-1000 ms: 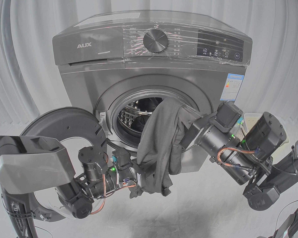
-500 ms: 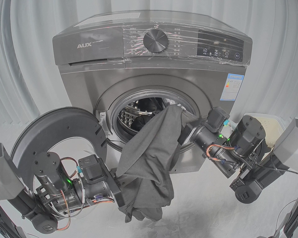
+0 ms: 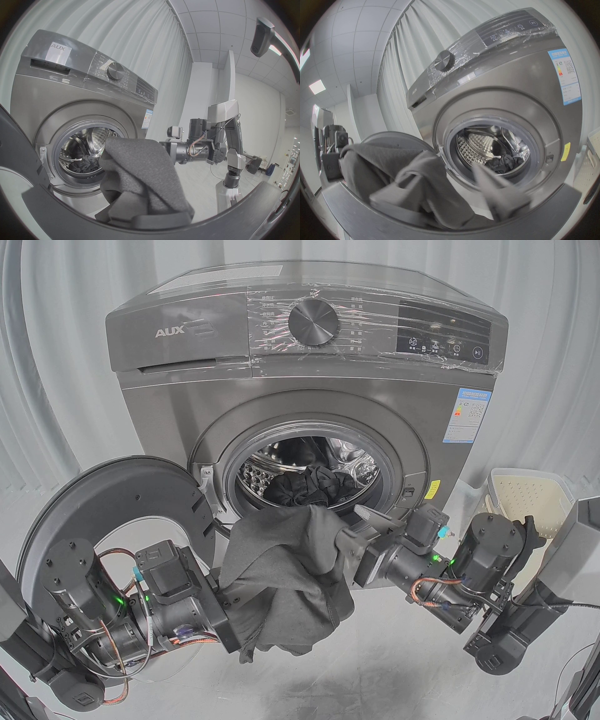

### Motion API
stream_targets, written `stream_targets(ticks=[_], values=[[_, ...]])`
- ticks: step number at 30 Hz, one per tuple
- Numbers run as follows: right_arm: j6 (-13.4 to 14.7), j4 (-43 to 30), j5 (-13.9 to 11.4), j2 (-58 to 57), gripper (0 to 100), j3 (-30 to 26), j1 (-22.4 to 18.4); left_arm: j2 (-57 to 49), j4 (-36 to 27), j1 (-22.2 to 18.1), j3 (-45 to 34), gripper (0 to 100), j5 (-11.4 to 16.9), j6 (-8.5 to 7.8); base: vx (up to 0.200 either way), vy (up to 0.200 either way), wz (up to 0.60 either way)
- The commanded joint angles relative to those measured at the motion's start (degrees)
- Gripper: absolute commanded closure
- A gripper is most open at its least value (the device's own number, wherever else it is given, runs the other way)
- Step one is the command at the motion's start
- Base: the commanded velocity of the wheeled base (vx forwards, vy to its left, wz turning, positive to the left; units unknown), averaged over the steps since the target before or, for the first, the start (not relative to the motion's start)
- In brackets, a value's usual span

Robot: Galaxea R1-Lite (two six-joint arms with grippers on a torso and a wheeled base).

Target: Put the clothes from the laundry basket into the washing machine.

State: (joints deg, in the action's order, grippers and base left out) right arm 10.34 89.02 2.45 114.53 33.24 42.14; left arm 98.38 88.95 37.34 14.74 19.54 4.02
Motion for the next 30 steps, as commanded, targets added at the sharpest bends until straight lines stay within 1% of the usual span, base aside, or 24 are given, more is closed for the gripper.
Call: stream_targets(ticks=[1, 2, 3, 4, 5, 6, 7, 8, 9, 10, 12, 14, 16, 18, 19, 20, 21, 22, 24, 25, 27, 30], values=[[-2.1, 0.0, -0.1, -2.3, 0, -10.8, 0.2, -0.3, 0.0, -0.2, -0.1, 100, -0.1, 0.28, 0.0, 0.0, 0.0], [-3.1, -0.1, -0.5, -4.2, 0, -15.6, 0.2, -0.5, 0.1, -0.4, -0.1, 100, -0.2, 0.55, 0.0, 0.0, 0.0], [-3.5, -0.1, -1.3, -5.3, 0, -19.0, 0.2, -0.6, 0.1, -0.6, -0.1, 100, -0.2, 0.64, 0.0, 0.0, 0.0], [-3.5, -0.1, -1.6, -5.6, 0, -20.3, 0.2, -0.7, 0.1, -0.7, -0.2, 100, -0.2, 0.72, 0.0, 0.0, 0.0], [-3.6, -0.1, -2.7, -7.0, 0, -24.8, 0.0, -0.8, 0.0, -1.0, -0.3, 100, -0.3, 0.9, 0.0, 0.0, 0.0], [-3.7, -0.1, -3.3, -8.1, 0, -28.9, -0.4, -0.9, 0.1, -1.1, -0.4, 100, -0.4, 0.9, 0.0, 0.0, 0.0], [-3.8, -0.1, -3.4, -9.2, 0, -31.5, -0.7, -0.9, 0.0, -1.1, -0.4, 100, -1.0, 0.9, 0.0, 0.0, 0.0], [-3.8, -0.1, -3.5, -9.9, 0, -32.3, -0.7, -0.8, 0.0, -1.1, -0.4, 100, -1.3, 0.9, 0.0, 0.0, 0.0], [-3.7, -0.1, -3.6, -11.3, 0, -33.2, -1.0, -0.5, 0.0, -1.3, 0.0, 100, -3.5, 0.99, 0.0, 0.0, 0.0], [-3.9, 0.0, -3.4, -12.4, 0, -33.2, -1.8, 0.0, -0.1, -1.4, 0.2, 100, -5.9, 0.99, 0.0, 0.0, 0.0], [-4.2, -0.1, -3.4, -13.6, 0, -32.0, -3.8, -0.1, -0.1, -1.0, -0.3, 100, -8.8, 1.16, 0.0, 0.0, 0.0], [-4.7, -0.1, -3.4, -15.6, 0, -30.9, -5.7, 0.0, -0.2, -0.6, -0.5, 100, -10.8, 1.07, 0.0, 0.0, 0.0], [-4.8, -0.1, -3.4, -16.0, 0, -30.7, -6.2, 0.1, -0.2, -0.6, -0.6, 100, -11.4, 0.99, 0.0, 0.0, 0.0], [-4.7, -0.1, -3.3, -15.7, 0, -31.0, -6.5, 0.6, -0.1, -0.6, -0.4, 100, -14.4, 0.99, 0.0, 0.0, 0.0], [-4.7, -0.1, -3.3, -15.7, 0, -31.0, -6.6, 0.7, -0.1, -0.6, -0.4, 100, -14.6, 0.99, 0.0, 0.0, 0.0], [-4.6, -0.1, -3.4, -15.1, 0, -31.0, -7.2, 1.2, -0.1, -0.5, -0.2, 100, -17.2, 0.9, 0.0, 0.0, 0.0], [-4.6, -0.1, -3.4, -14.9, 0, -30.9, -7.5, 1.4, 0.0, -0.4, -0.3, 100, -17.9, 0.81, 0.0, 0.0, 0.0], [-4.6, 0.0, -3.5, -14.2, 0, -30.4, -8.1, 1.5, 0.0, 0.7, -0.2, 100, -20.5, 0.2, 0.0, 0.0, 0.0], [-4.5, -0.1, -3.4, -13.7, 0, -29.4, -8.0, 1.4, 0.0, 2.3, -0.1, 100, -23.1, 0.02, 0.0, 0.0, 0.0], [-4.4, -0.1, -3.4, -13.7, 0, -29.1, -8.0, 1.4, 0.0, 3.2, 0.0, 100, -24.3, 0.37, 0.0, 0.0, 0.0], [-4.4, -0.1, -3.3, -13.8, 0, -28.9, -7.8, 1.5, 0.0, 4.4, 0.0, 100, -25.6, 0.55, 0.0, 0.0, 0.0], [-4.4, -0.1, -3.2, -13.8, 0, -29.1, -7.8, 3.0, -0.1, 4.7, -0.1, 100, -25.9, 0.11, 0.0, 0.0, 0.0]])
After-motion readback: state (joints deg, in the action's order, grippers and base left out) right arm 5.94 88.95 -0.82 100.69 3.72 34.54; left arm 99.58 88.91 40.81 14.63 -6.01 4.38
